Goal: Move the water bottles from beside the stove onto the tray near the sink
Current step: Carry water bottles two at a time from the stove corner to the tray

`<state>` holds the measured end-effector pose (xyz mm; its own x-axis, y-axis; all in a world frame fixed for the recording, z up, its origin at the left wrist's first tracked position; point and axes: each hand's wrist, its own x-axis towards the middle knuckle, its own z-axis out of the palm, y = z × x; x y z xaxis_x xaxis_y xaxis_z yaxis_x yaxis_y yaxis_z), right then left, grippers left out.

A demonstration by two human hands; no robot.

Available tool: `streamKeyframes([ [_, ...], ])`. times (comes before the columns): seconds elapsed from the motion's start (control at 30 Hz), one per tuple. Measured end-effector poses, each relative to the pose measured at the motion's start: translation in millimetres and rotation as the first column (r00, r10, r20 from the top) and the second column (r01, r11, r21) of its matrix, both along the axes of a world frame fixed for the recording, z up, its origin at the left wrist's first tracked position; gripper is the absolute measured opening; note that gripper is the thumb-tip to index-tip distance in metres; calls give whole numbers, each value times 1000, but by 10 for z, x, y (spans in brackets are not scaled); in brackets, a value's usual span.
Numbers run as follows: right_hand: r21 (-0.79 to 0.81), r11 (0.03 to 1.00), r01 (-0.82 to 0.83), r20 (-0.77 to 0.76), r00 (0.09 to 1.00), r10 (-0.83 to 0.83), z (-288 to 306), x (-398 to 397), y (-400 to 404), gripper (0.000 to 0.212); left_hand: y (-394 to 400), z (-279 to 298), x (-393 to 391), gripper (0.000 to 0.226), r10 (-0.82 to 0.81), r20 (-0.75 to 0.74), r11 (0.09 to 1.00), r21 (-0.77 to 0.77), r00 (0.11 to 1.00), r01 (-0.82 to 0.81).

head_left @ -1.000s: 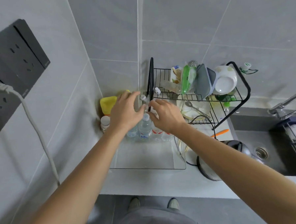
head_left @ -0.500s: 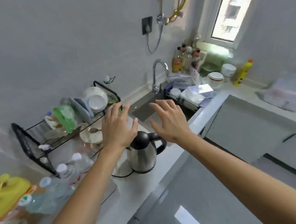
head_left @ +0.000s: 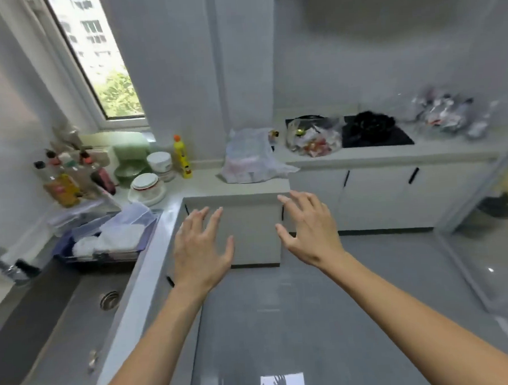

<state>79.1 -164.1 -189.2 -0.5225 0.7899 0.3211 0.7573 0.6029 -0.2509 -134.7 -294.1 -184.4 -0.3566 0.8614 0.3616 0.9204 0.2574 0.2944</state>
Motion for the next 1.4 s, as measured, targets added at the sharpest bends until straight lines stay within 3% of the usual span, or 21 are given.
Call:
streamKeyframes([
  [0.27, -59, 927, 369, 43, 929, -367, -271, 1521, 946, 69, 1917, -263, 1164, 69, -324, 9, 943, -83, 946, 323],
  [0.6, -63, 793, 605, 85, 795, -600, -306, 2414, 2682, 65, 4394, -446, 2013, 69, -573, 108, 809, -84, 812, 582],
  [1.03, -135, 660, 739, 63, 671, -739, -458, 3342, 4475, 67, 6787, -365, 3179, 67, -739, 88, 665, -65, 668, 744],
  [1.4, -182, 672, 718, 74, 691, -719, -588, 4958, 6296, 71, 8733, -442, 4864, 67, -767, 10, 639, -77, 642, 765],
])
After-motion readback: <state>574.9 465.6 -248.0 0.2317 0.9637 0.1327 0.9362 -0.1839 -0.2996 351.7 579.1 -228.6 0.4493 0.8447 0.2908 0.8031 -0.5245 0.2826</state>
